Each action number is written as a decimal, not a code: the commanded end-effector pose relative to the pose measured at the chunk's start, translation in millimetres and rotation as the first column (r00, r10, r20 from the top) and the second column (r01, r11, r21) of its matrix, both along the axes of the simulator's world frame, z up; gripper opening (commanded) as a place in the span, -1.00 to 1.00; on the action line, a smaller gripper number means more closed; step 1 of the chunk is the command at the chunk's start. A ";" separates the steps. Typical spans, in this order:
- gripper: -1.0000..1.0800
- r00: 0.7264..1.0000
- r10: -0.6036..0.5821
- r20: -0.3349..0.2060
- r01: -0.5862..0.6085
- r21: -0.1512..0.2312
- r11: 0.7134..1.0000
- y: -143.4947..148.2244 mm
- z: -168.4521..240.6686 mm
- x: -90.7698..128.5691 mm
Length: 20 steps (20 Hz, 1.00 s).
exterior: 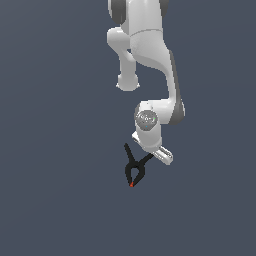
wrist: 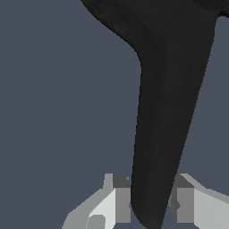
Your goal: Pick up the object and move it to a goal position.
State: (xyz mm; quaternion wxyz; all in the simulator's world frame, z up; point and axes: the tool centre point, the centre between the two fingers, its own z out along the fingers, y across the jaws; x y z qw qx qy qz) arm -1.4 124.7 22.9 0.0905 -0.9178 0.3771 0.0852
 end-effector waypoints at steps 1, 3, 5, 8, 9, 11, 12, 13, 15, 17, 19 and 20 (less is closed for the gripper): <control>-1.00 1.000 0.000 0.002 0.000 0.000 1.000 -1.2 5.7 0.7; -1.00 1.000 0.000 0.002 0.000 0.000 1.000 -3.0 13.1 0.8; -1.00 1.000 0.000 0.002 0.000 0.000 1.000 -5.4 23.2 0.9; -1.00 1.000 0.000 0.002 0.000 0.000 1.000 -10.3 43.5 1.1; -1.00 1.000 -0.001 0.002 0.001 0.000 1.000 -12.6 51.5 1.3; -1.00 1.000 -0.001 0.002 0.001 0.000 1.000 -17.0 69.7 1.7; -1.00 1.000 -0.001 0.002 0.001 0.000 1.000 -19.4 79.7 1.9; -1.00 1.000 -0.001 0.002 0.001 0.000 1.000 -22.0 90.1 2.2; -1.00 1.000 -0.001 0.002 0.001 0.000 1.000 -26.9 109.9 2.9; -1.00 1.000 -0.001 0.002 0.001 0.000 1.000 -31.4 127.9 3.6; -1.00 1.000 -0.001 0.002 0.001 -0.001 1.000 -35.2 143.7 4.5; -1.00 1.000 -0.001 0.002 0.001 -0.001 1.000 -36.9 150.7 4.9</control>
